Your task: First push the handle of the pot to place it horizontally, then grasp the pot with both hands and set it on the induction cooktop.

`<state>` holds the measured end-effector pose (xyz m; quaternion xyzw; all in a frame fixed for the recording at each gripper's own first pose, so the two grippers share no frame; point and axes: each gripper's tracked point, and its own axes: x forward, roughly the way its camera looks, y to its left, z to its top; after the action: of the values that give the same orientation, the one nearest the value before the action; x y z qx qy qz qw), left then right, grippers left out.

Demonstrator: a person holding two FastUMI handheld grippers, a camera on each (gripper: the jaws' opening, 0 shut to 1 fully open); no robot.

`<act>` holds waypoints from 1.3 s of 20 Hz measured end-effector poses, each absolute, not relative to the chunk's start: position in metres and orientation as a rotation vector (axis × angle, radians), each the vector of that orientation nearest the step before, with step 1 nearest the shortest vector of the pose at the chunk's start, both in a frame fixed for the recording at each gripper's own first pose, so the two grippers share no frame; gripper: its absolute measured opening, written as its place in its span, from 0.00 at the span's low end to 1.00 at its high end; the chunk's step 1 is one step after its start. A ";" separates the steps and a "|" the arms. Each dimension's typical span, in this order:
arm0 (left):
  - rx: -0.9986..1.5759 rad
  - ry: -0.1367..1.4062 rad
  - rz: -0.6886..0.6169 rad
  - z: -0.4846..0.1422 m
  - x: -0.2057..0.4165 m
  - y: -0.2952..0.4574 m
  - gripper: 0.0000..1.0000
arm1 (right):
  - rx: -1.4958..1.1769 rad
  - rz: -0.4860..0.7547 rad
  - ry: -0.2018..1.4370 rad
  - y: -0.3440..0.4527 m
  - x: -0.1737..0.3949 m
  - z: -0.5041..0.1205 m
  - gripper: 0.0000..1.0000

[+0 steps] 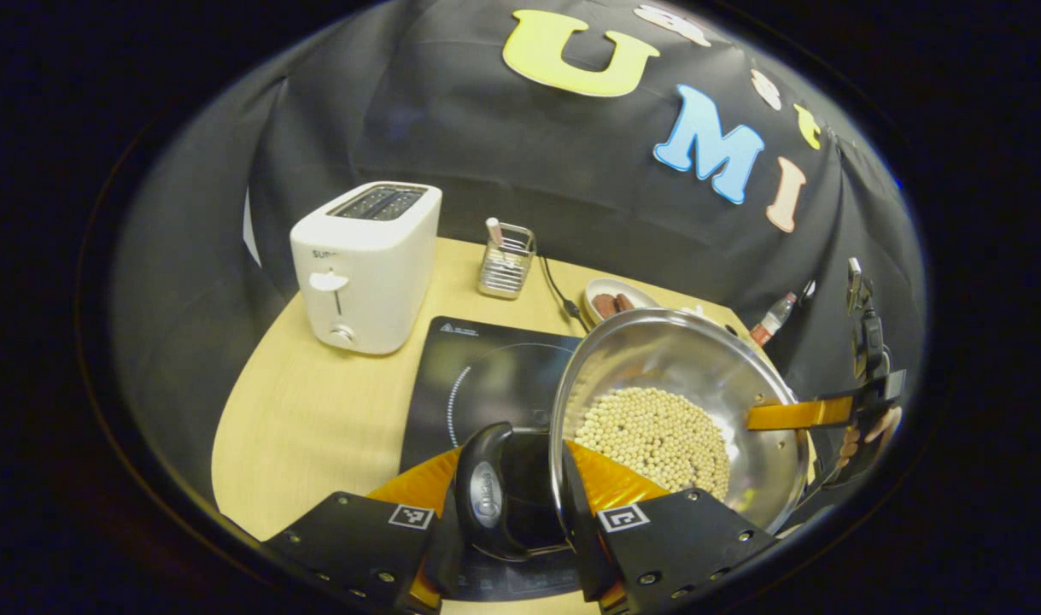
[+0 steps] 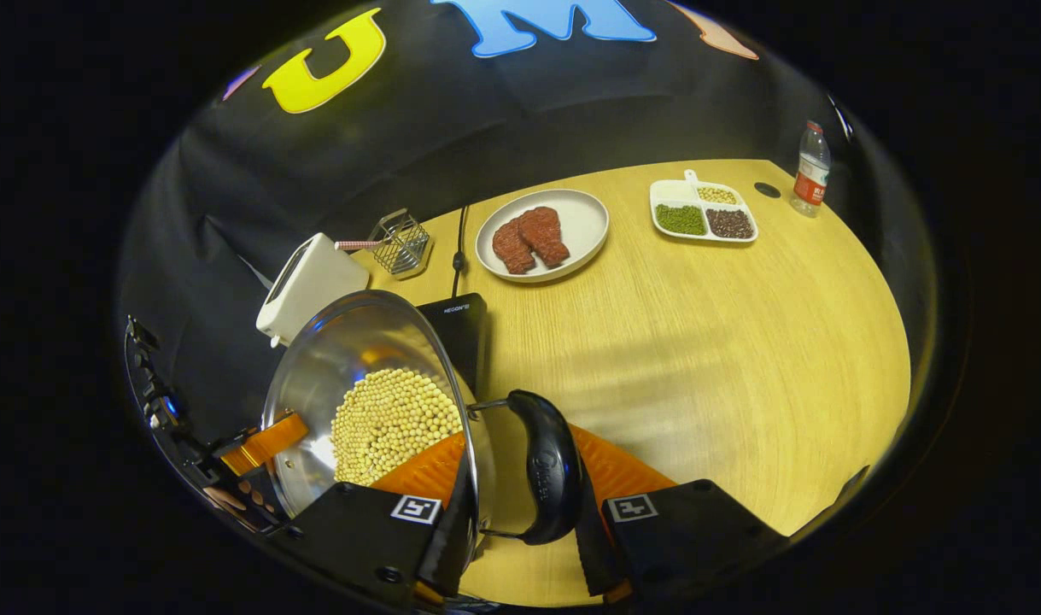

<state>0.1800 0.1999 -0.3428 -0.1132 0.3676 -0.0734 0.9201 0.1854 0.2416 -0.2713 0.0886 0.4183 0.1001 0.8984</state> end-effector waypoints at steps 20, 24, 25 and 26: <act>-0.172 0.708 -0.166 -0.366 0.234 0.257 0.54 | 0.326 0.208 0.839 0.295 0.235 -0.294 0.53; -0.191 0.715 -0.162 -0.371 0.239 0.252 0.58 | 0.313 0.206 0.860 0.292 0.236 -0.303 0.53; -0.187 0.725 -0.161 -0.373 0.234 0.254 0.58 | 0.314 0.207 0.860 0.293 0.237 -0.305 0.58; -0.191 0.722 -0.160 -0.372 0.233 0.255 0.54 | 0.316 0.210 0.863 0.293 0.237 -0.305 0.58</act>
<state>0.2332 0.2546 -0.3721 -0.0933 0.3523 -0.0779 0.9279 0.2373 0.2930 -0.3048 0.1522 0.4159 0.1011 0.8909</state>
